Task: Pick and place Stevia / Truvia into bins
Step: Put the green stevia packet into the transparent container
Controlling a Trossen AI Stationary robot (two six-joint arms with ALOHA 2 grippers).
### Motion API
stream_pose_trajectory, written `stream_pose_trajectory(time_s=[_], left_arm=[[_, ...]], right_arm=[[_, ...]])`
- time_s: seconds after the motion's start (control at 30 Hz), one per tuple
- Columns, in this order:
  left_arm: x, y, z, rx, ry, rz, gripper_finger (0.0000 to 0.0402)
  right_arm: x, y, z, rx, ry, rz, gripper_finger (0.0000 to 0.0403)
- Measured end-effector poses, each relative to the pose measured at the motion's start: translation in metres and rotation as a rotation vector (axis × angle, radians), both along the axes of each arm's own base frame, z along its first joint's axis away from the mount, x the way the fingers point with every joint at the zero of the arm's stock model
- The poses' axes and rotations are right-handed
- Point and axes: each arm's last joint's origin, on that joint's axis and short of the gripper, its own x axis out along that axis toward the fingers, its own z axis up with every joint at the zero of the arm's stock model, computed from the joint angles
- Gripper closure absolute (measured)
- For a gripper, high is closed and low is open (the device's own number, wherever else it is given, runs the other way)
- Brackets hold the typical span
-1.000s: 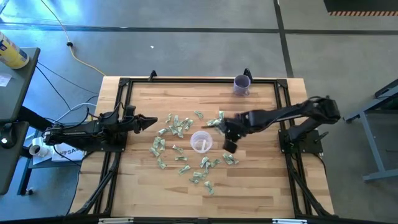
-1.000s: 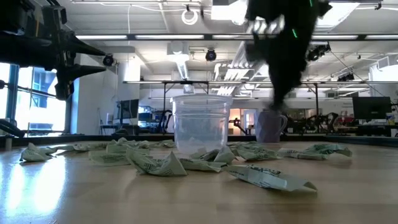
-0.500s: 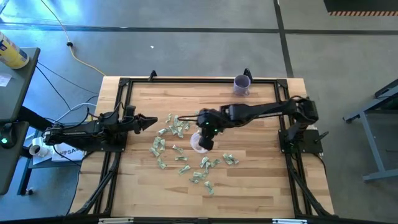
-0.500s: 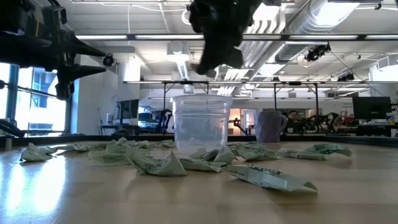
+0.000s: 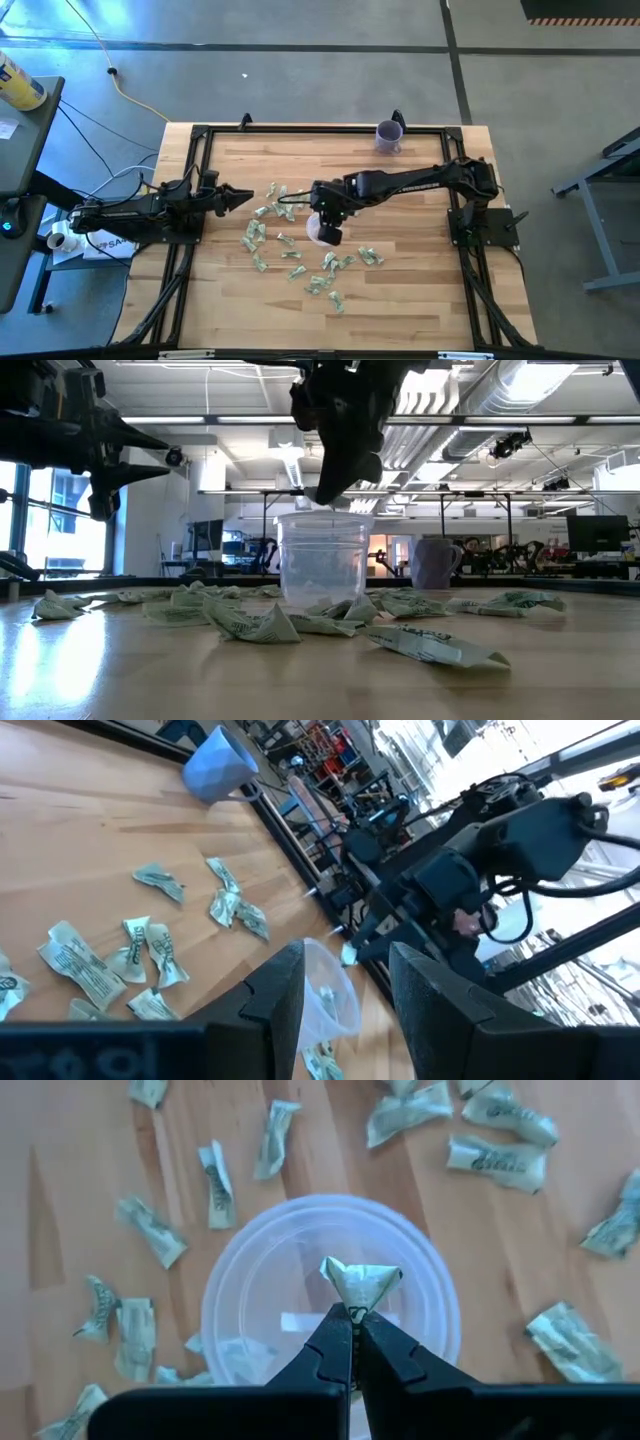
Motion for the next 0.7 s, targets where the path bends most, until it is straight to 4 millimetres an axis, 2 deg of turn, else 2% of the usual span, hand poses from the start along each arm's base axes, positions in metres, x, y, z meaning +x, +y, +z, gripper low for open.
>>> stream_pose_trajectory(time_s=[0.23, 0.47, 0.57, 0.7], left_arm=[[0.000, 0.000, 0.000, 0.007, 0.002, 0.000, 0.0220], [0.000, 0.000, 0.000, 0.011, 0.004, 0.000, 0.0220], [0.000, 0.000, 0.000, 0.011, 0.004, 0.000, 0.0220], [0.000, 0.000, 0.000, 0.011, 0.005, -0.001, 0.0220]], right_arm=[[0.001, 0.000, -0.002, -0.008, 0.002, -0.005, 0.0401], [0.007, 0.006, -0.022, 0.066, 0.059, 0.037, 0.0393], [0.007, 0.008, -0.019, 0.056, 0.047, 0.025, 0.0362], [0.002, 0.005, -0.012, 0.028, 0.052, -0.056, 0.0288]])
